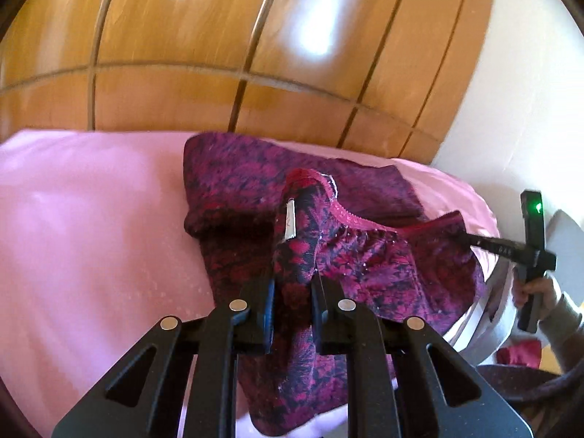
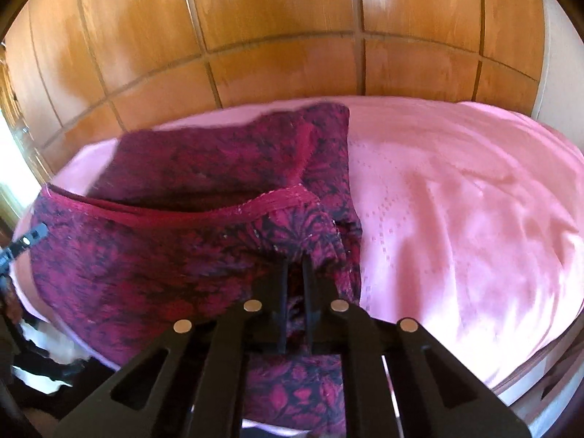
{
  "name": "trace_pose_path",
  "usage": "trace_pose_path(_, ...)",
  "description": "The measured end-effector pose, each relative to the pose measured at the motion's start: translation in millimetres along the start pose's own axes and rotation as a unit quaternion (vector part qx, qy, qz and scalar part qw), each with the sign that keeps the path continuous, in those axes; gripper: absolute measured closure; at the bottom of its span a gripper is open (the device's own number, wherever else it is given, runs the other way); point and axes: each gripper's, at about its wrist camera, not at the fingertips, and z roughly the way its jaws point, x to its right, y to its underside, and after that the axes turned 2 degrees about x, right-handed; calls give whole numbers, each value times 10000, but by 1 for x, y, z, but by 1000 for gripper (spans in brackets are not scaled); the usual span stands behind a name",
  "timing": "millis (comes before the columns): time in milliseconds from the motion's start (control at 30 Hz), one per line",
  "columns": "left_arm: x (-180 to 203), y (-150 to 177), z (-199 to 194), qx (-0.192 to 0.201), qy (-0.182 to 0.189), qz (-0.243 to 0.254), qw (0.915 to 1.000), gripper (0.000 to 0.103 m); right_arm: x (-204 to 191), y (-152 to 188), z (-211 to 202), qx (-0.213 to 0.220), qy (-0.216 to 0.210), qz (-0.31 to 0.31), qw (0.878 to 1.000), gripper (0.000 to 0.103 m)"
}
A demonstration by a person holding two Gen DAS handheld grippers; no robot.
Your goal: Fold small clothes
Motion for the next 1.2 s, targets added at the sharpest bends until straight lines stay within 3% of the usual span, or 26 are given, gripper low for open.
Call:
trace_pose_path(100,-1,-10,-9,225,176,-187,9994,89,-2,-13,-25,277,-108,51,9995,97)
trace_pose_path(233,-6,-47,-21,916,539,-484,9932,89,-4,-45,-43,693,-286,114,9971,97)
trace_pose_path(433,-23,-95,30,945,-18,-350,9949,90,-4,-103,-8,970,-154,150,9951,97)
trace_pose_path(600,-44,-130,85,750,-320,-494,9954,90,-5,-140,40,925,196,184,9954,97)
trace_pose_path(833,-72,-149,141,409,-679,-710,9943,90,-4,-171,97,693,534,286,9958,97)
trace_pose_path(1000,-97,-147,180,-88,-895,-1003,9909,90,3,-177,137,278,758,357,9961,97)
trace_pose_path(1100,-115,-137,211,-663,-1073,-1235,9843,90,9,-174,165,-96,853,417,9954,97)
trace_pose_path(1200,-122,-133,220,-901,-1019,-1332,9817,86,14,-170,187,-410,841,481,9944,97)
